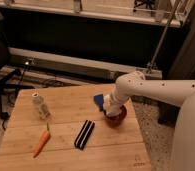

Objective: Place the ceramic cup in the ceramic bowl

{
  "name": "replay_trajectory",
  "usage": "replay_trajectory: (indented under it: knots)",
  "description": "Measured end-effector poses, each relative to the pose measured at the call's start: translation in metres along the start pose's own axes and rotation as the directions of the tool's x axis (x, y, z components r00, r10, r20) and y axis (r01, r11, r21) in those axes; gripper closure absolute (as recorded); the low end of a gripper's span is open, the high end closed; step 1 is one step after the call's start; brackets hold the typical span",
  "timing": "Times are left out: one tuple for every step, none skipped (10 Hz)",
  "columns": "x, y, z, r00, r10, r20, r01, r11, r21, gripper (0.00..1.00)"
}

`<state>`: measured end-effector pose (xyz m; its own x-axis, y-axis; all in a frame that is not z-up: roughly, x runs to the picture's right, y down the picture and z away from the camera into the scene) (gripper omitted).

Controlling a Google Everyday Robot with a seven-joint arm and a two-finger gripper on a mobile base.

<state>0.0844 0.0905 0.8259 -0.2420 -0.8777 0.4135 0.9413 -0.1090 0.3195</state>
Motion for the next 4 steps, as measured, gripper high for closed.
replay_trajectory:
  knots:
    - [0.002,-0.001,-0.002,1.000,0.015,0.000,-0.015,1.000,0.007,0.20]
    - [0.004,-0.003,-0.004,1.000,0.028,-0.002,-0.028,0.999,0.016,0.20]
    - [0.019,-0.008,-0.023,0.998,0.053,-0.020,-0.052,0.998,0.030,0.20]
    - [0.027,-0.008,-0.032,0.997,0.069,-0.030,-0.068,0.998,0.016,0.20]
